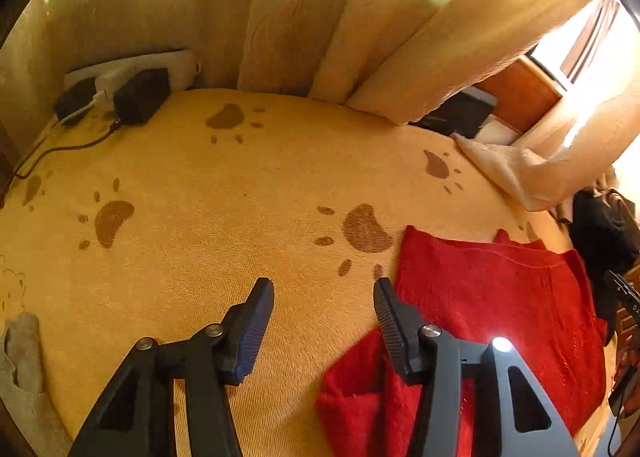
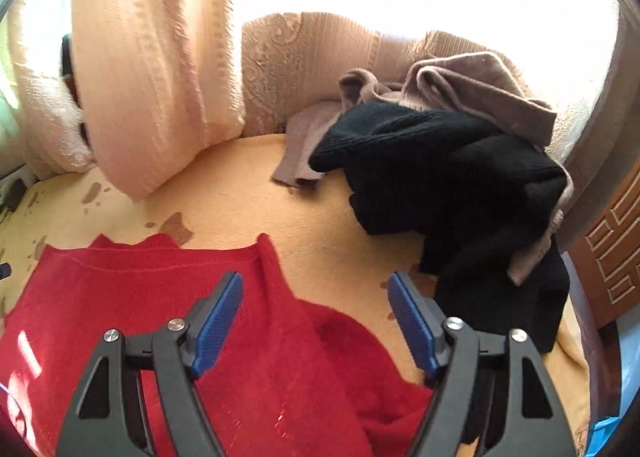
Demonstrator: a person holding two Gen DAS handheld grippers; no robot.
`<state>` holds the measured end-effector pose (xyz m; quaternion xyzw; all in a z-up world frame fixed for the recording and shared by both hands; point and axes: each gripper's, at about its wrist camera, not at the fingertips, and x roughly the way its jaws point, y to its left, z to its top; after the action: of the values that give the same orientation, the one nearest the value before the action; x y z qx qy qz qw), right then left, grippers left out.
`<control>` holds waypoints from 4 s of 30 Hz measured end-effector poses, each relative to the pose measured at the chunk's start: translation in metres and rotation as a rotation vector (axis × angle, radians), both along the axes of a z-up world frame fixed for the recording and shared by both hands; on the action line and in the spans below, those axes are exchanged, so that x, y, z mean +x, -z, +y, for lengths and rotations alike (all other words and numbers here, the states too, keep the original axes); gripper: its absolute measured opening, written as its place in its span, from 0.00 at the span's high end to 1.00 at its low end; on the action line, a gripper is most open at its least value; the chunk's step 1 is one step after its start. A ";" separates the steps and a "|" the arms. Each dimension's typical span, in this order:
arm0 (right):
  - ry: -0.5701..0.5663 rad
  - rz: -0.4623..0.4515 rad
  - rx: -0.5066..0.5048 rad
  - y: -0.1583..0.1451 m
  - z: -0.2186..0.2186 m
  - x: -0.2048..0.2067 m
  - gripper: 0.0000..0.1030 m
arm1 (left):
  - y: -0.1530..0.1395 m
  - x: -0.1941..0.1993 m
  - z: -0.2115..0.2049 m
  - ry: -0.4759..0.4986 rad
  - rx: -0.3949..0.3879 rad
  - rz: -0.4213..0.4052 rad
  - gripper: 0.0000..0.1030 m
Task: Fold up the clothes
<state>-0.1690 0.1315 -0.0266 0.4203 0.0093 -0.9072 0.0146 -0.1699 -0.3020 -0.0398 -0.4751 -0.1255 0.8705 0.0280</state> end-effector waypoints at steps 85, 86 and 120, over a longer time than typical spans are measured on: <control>-0.177 -0.173 -0.016 0.052 -0.121 -0.047 0.00 | 0.033 -0.016 0.088 0.193 0.075 0.048 0.47; -0.171 -0.163 -0.024 0.047 -0.115 -0.041 0.00 | 0.030 -0.017 0.093 0.208 0.081 0.054 0.45; -0.180 -0.092 -0.045 0.022 -0.093 -0.035 0.00 | 0.030 -0.031 0.097 0.132 -0.016 0.052 0.41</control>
<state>-0.2041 0.0383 -0.0486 0.4584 0.0260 -0.8820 0.1060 -0.2005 -0.2051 -0.0703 -0.4597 -0.0860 0.8798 0.0849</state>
